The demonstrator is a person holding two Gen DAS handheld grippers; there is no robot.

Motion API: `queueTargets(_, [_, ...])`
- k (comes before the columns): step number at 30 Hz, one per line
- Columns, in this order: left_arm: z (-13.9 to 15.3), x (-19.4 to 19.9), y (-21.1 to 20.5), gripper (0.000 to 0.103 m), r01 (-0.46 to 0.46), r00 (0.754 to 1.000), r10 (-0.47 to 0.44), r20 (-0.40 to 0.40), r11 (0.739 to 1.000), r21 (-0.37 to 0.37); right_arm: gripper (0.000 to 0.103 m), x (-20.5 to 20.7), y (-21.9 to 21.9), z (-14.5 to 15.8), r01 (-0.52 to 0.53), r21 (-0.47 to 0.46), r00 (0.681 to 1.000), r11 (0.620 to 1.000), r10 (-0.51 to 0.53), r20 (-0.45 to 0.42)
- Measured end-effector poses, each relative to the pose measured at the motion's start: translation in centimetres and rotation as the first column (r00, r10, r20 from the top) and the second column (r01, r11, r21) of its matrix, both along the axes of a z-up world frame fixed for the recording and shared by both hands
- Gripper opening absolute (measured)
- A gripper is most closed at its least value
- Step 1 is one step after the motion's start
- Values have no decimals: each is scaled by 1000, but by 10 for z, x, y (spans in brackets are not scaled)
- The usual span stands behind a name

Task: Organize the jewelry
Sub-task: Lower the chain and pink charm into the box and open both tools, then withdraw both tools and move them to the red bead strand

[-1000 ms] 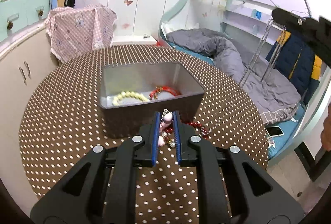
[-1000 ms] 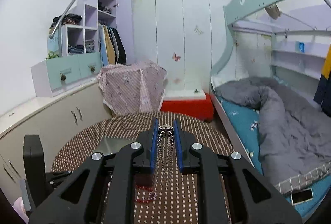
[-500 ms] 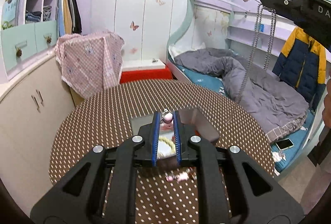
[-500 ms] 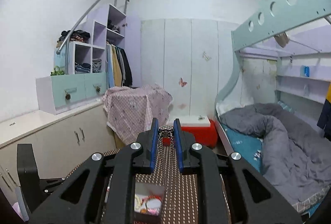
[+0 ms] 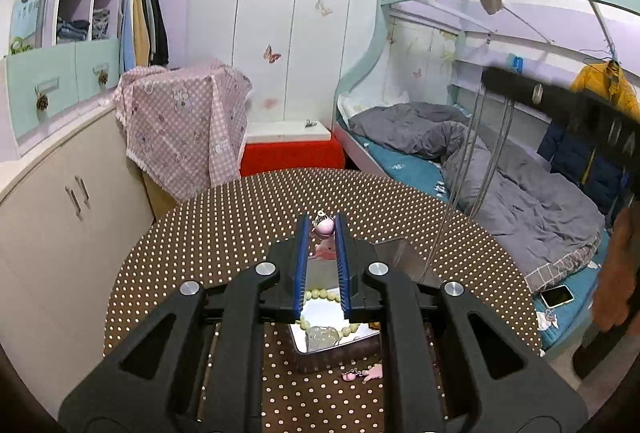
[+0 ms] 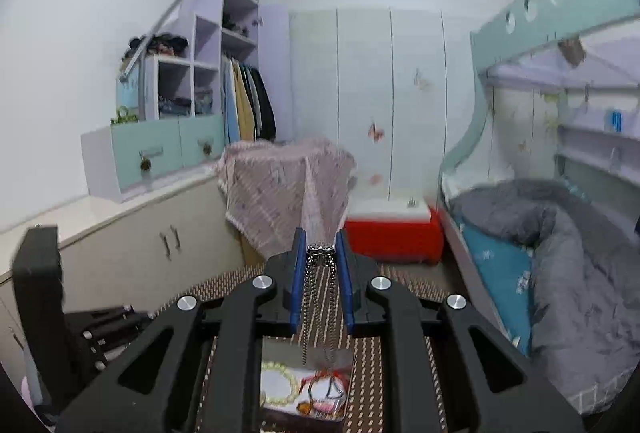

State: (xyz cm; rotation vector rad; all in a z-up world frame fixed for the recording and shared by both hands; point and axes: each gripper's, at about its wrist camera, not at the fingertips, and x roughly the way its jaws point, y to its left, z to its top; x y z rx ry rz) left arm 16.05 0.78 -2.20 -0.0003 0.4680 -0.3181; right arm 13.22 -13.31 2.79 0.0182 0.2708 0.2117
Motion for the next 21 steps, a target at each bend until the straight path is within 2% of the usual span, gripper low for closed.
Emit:
queueTargets(7, [-20,13,2,14,-9,998,9,-68,1000,-2,13,25,-1,-48,4,38,982,999,3,-190])
queueTargets(12, [-31,21,0,14,-8,994,8,-110,1000,-2,15,31,1,-61,-10,43,966,999,20,-256])
queueTargets(14, [-34,22,-2,15,-5,992,6,-122,1000,12,26,29,-1,-61,-8,50,966,999,21,-259])
queueTargets(15, [-34,22,-3,28,-6,992,8,-125,1000,19,47,29,-3,-60,-1,51,966,999,14,-258])
queueTargets(16, [-34,22,-2,53,-12,992,15,-127,1000,23,64,28,-5,-58,9,54,966,999,5,-257])
queueTargets(17, [-34,22,-1,62,-20,992,22,-121,1000,13,66,26,-7,-56,25,57,969,998,-10,-248])
queueTargets(21, [-33,21,4,63,-18,993,16,-118,1000,-12,71,24,-13,-53,38,50,971,998,-25,-238])
